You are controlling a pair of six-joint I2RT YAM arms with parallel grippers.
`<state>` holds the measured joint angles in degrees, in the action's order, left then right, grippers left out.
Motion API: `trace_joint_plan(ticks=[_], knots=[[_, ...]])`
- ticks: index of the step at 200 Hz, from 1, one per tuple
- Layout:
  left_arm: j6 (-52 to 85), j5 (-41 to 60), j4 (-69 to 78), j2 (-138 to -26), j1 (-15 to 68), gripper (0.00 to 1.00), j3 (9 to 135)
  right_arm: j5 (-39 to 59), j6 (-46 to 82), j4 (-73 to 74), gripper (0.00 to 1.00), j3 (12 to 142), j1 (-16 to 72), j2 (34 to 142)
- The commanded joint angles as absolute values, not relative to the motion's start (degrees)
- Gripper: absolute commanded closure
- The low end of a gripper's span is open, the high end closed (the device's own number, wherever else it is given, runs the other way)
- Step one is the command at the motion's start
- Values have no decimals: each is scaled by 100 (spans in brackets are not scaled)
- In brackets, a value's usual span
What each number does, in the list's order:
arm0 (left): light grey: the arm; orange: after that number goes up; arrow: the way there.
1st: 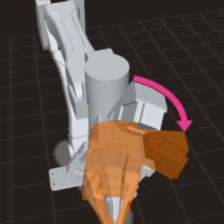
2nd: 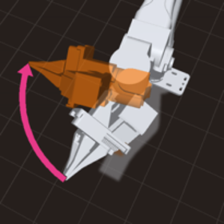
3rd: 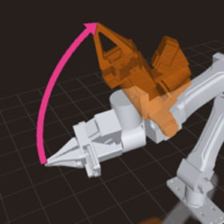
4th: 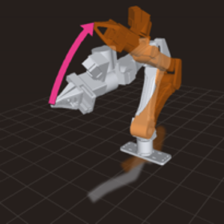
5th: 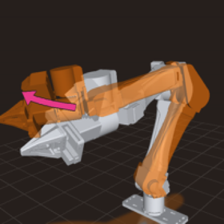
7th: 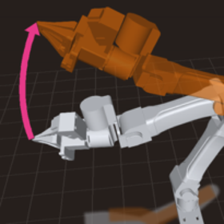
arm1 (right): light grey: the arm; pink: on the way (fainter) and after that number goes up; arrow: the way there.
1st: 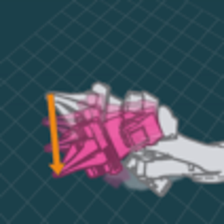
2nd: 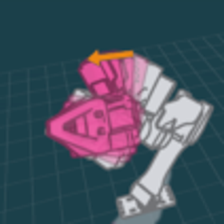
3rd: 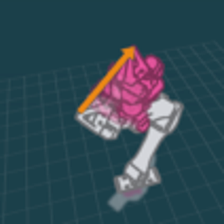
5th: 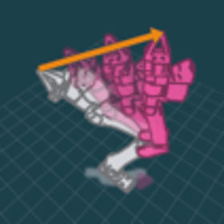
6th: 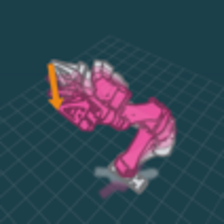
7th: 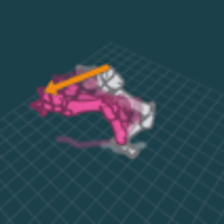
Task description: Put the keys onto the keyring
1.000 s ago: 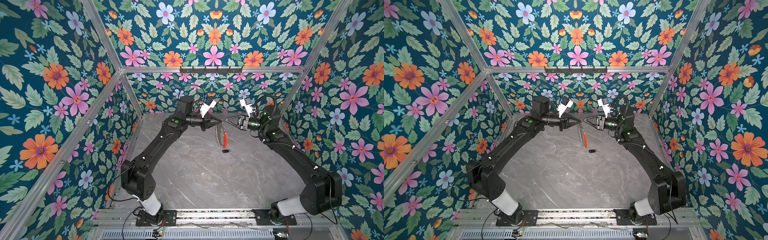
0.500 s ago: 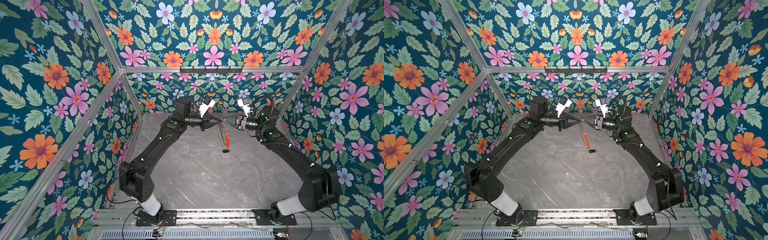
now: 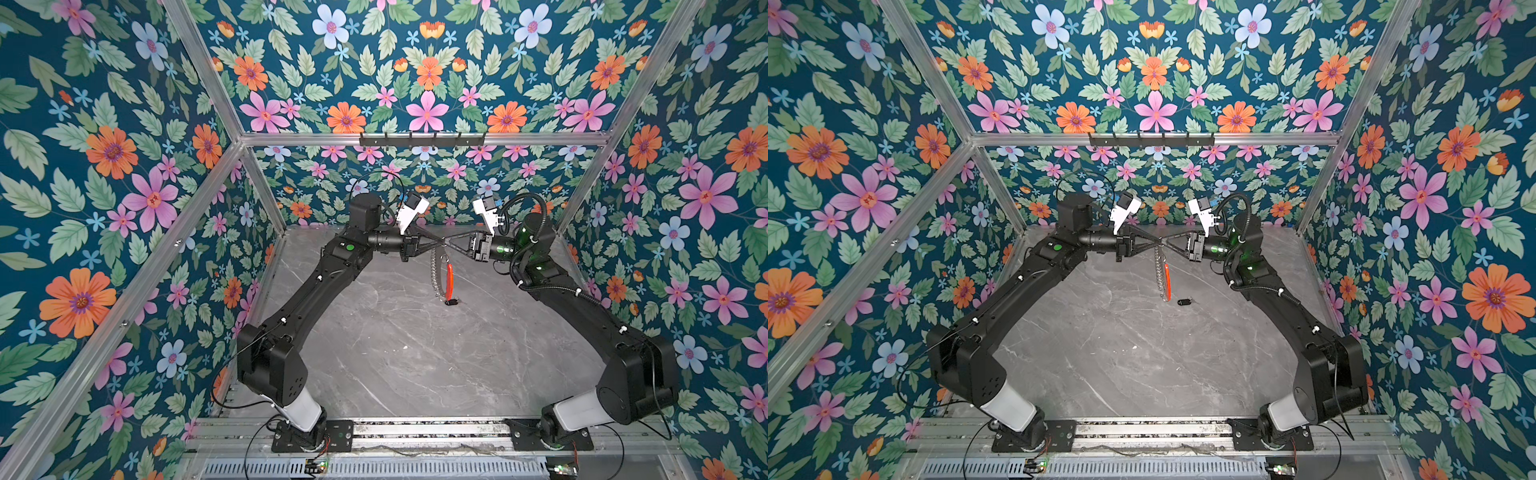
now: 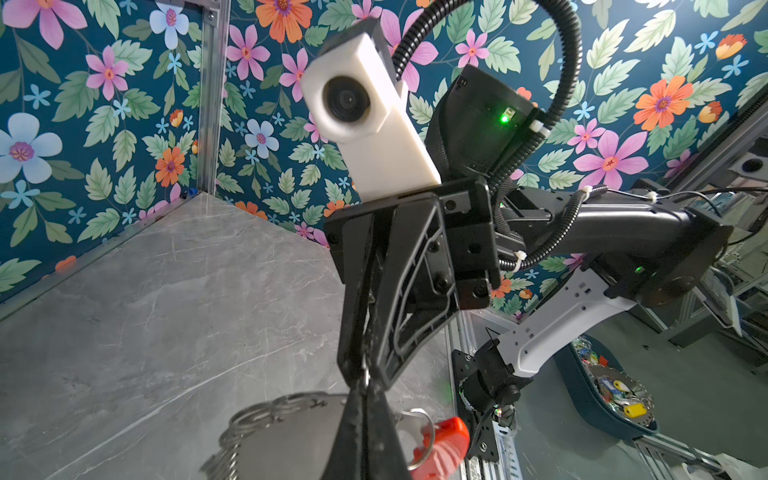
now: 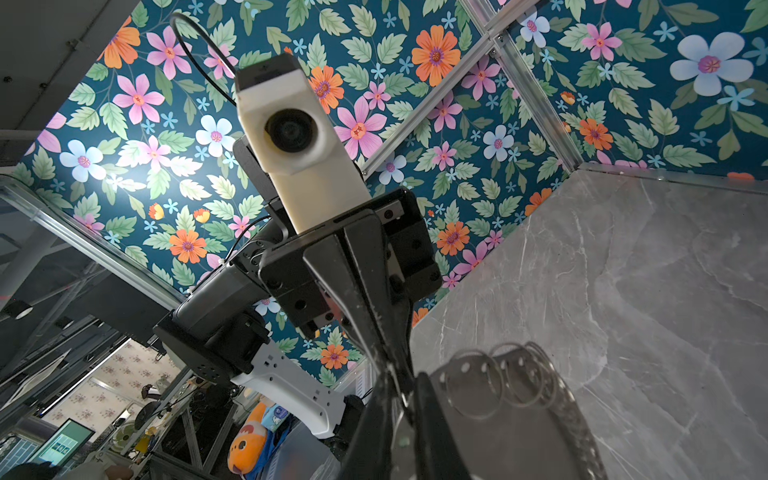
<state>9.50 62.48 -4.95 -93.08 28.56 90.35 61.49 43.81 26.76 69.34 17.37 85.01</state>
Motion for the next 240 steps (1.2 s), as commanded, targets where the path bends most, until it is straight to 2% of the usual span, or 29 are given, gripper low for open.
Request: trace_joint_plan(ticks=[1,42,70,93,108,124,142,172,240], knots=[[1019,6381,-36,-9238,2848,100,9023,6258,4374,2741,90,6923,1749,8517],[1055,6372,-18,-9249,2839,100,8974,6242,4289,2636,93,6941,1749,8496],[1085,6365,2,-9266,2839,100,8968,6215,4306,2667,100,6950,1748,8508],[1203,6260,142,-9269,2839,100,8916,6113,4373,2771,100,6956,1773,8526],[1264,6001,284,-9197,2834,80,8785,5928,4436,2935,100,6940,1793,8530],[1327,5445,490,-9008,2762,73,8498,5803,4510,3114,100,6936,1800,8551],[2020,5152,1552,-8712,2545,76,7807,5724,4586,3269,100,6947,1810,8571],[3672,5415,3986,-8628,2379,80,6846,5729,4714,3432,100,7005,1817,8620],[5561,5694,6391,-9230,2460,79,6766,5774,4778,3448,100,7162,1923,8750]])
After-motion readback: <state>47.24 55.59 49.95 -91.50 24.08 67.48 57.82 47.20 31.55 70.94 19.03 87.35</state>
